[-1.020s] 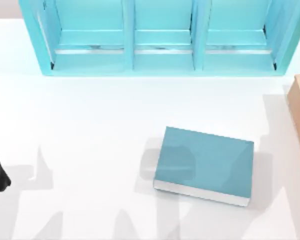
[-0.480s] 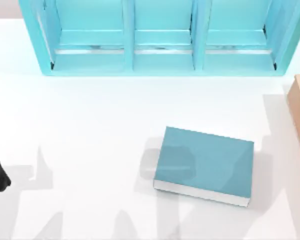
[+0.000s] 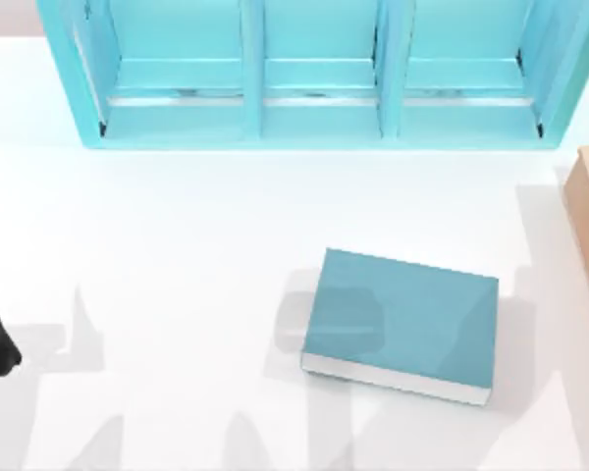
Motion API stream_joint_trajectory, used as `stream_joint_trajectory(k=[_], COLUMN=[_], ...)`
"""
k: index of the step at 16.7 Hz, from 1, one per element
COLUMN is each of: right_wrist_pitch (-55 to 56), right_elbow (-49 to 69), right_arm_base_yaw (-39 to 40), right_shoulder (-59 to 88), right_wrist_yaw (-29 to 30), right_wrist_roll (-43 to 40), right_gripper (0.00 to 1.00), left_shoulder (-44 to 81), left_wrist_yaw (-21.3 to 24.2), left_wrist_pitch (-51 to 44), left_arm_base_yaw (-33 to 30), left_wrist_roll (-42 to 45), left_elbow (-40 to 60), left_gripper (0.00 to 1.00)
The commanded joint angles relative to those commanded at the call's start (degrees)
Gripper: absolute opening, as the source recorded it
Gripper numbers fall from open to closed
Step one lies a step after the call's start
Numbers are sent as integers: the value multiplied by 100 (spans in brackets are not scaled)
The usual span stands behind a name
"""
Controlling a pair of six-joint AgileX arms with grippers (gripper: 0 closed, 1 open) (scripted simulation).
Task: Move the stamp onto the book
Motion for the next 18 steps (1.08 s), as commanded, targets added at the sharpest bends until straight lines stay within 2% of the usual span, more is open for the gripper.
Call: stream_joint_trajectory(k=[1,2,12,18], right_wrist_pitch=[0,0,-74,-852], right_elbow=[0,0,80,1389], right_arm_base_yaw=[0,0,13,350], right_shoulder=[0,0,4,122], right_wrist_yaw=[0,0,-9,-224], right_wrist_roll=[0,0,84,1413], right_gripper=[2,0,0,0], left_shoulder=[0,0,0,0], left_wrist_yaw=[0,0,0,0], left_wrist_pitch=[0,0,0,0], left_arm_base_yaw=[0,0,0,0], left_wrist_roll=[0,0,0,0], left_elbow=[0,0,0,0], left_gripper=[100,100,100,100])
